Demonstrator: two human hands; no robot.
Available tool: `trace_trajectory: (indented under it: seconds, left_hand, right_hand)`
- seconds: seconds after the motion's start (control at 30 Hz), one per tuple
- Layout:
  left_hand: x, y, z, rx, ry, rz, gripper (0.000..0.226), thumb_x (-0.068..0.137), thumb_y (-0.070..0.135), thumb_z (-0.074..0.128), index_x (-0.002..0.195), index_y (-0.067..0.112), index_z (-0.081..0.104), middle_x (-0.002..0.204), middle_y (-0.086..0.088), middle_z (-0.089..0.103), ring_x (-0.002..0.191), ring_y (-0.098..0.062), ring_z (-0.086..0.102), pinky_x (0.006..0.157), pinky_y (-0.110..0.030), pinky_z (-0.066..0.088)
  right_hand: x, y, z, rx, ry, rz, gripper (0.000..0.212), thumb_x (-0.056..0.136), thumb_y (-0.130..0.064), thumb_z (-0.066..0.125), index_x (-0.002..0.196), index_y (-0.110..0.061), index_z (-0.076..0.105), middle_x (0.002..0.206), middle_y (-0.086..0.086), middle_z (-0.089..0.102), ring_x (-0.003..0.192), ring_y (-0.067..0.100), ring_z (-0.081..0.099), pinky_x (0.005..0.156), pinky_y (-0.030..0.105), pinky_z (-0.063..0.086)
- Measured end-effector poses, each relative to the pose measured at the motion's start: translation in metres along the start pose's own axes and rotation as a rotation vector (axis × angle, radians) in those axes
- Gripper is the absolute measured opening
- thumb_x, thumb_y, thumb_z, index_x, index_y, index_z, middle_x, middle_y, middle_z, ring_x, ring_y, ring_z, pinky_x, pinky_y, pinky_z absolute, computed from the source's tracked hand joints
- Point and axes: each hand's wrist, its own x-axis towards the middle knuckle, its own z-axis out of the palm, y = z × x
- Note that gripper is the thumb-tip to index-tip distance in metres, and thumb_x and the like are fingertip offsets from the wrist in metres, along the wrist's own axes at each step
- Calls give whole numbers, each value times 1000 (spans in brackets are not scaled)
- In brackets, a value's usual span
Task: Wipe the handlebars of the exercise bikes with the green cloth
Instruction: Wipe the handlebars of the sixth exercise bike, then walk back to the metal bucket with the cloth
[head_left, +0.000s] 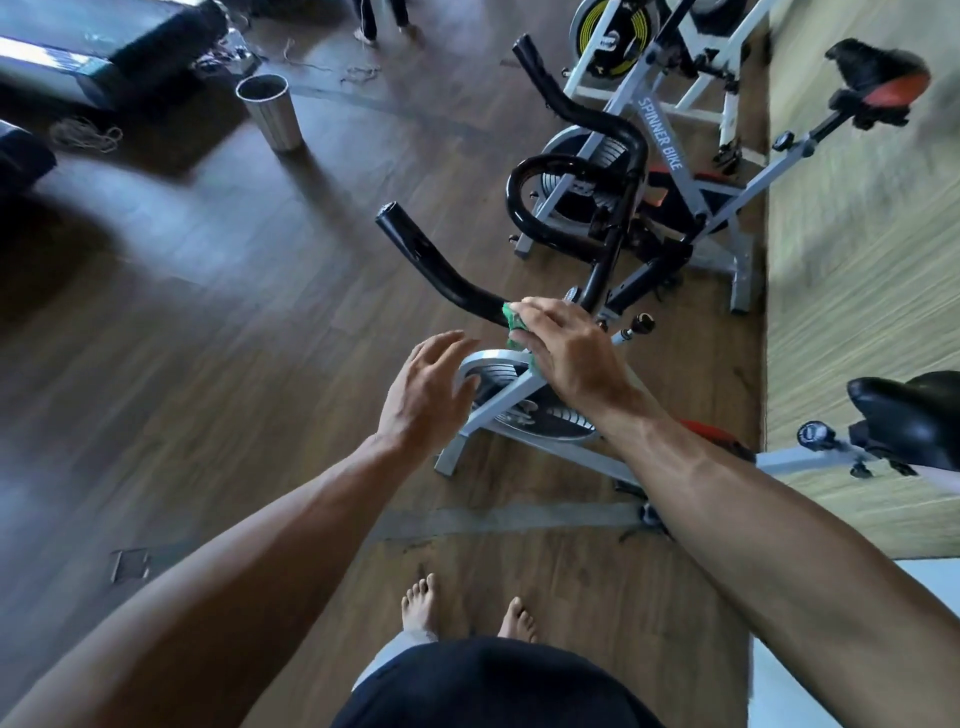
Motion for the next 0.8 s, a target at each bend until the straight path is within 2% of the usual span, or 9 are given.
trace_trajectory:
  seconds: [0.13,0.23,0.33,0.43,0.6,0.8]
  left_hand:
    - [-31,-9,4,-19,-96,-197,38,89,21,67,127,18,62,130,-6,61,117,-26,57,98,-40,49]
    - [-59,-16,6,-45,-184,-319,36,89,26,66,125,20,63,127,-5,62,110,-25,60,94,-35,48]
    - [-92,-29,8,-55,-336,-466,42,88,26,66,129,23,60,128,-4,60,113,-24,58,94,-31,45]
    - [-126,-51,4,-47,-450,-525,47,88,26,65,134,24,55,129,-7,59,122,-28,53,100,-32,42]
    - [-167,-92,-16,-56,-479,-605,49,89,27,66,136,22,53,131,-7,57,123,-27,52,101,-32,43]
    - [-203,-155,-45,-75,-494,-724,49,90,34,63,137,21,52,132,-8,56,124,-28,51,103,-38,43]
  right_hand:
    - [-33,-22,5,45,-2,-86,40,101,-34,51,122,-4,67,112,11,69,103,30,66,93,40,55]
    - [-64,-36,26,103,-49,-68,35,100,-31,55,117,-4,69,108,10,70,99,29,67,91,40,55]
    - [-90,-50,51,151,-185,-8,34,98,-31,55,113,-4,69,104,11,71,94,33,68,84,43,58]
    - [-110,-65,77,162,-359,60,40,98,-38,49,110,-6,69,101,12,71,91,34,68,79,45,58]
    - [-119,-99,121,175,-553,113,52,97,-49,39,110,-9,70,103,12,71,88,36,67,77,43,57]
    - [-96,-151,173,175,-617,49,45,96,-44,45,103,-7,71,94,13,71,79,36,67,71,41,58]
